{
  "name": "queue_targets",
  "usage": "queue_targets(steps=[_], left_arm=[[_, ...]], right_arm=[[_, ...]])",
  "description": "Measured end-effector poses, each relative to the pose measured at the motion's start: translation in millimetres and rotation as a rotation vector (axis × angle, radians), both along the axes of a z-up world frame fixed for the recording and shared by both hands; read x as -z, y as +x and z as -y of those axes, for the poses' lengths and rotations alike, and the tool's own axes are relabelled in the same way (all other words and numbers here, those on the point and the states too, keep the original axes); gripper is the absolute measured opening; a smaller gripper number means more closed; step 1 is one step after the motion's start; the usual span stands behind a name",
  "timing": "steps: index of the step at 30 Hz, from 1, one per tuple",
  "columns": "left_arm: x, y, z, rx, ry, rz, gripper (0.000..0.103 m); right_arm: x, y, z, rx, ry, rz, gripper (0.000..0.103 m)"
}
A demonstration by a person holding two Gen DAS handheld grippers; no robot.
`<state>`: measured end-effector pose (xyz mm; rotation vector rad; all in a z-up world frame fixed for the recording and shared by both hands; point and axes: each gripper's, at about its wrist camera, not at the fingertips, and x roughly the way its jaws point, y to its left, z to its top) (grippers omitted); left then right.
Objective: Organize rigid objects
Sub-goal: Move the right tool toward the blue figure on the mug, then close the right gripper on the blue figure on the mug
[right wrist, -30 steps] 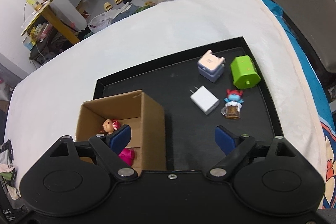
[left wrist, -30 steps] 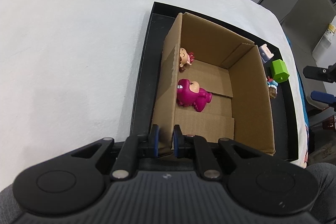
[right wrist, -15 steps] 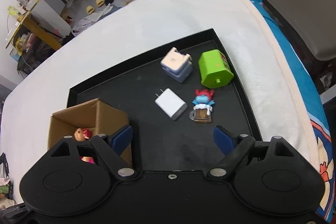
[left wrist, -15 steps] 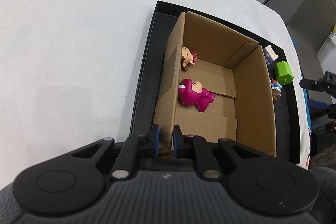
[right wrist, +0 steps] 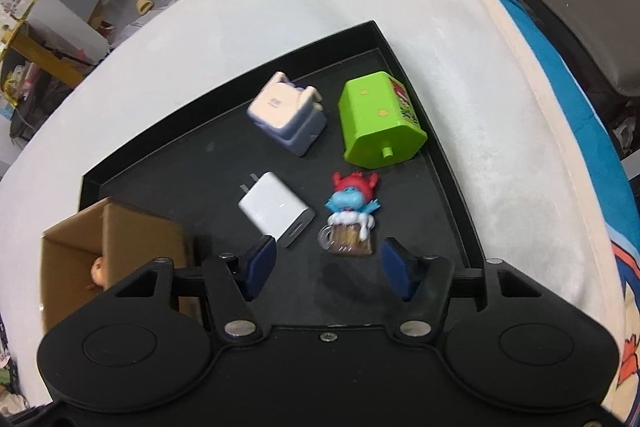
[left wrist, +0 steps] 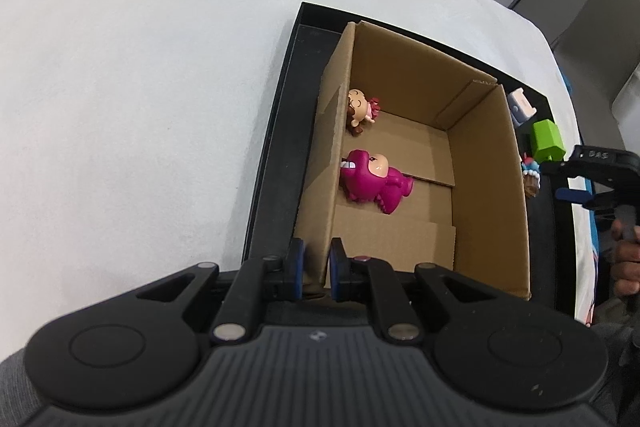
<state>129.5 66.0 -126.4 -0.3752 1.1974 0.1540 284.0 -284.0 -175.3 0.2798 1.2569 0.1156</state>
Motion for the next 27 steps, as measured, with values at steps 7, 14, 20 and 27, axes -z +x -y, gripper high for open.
queue_targets(steps=[7, 14, 20, 27], left_arm=[[-2, 2, 5, 0.0, 0.022, 0.0, 0.011], [-2, -1, 5, -0.009, 0.027, 0.005, 0.011], [-1, -1, 5, -0.009, 0.026, 0.004, 0.011], [-2, -2, 4, -0.003, 0.022, 0.012, 0.011]], right_arm=[[20, 18, 3, 0.01, -0.033, -0.032, 0.052], [28, 28, -4, -0.011, -0.058, -0.044, 0.051], [28, 32, -18, -0.036, -0.132, -0.047, 0.05], [30, 29, -46, -0.066, -0.258, -0.055, 0.05]])
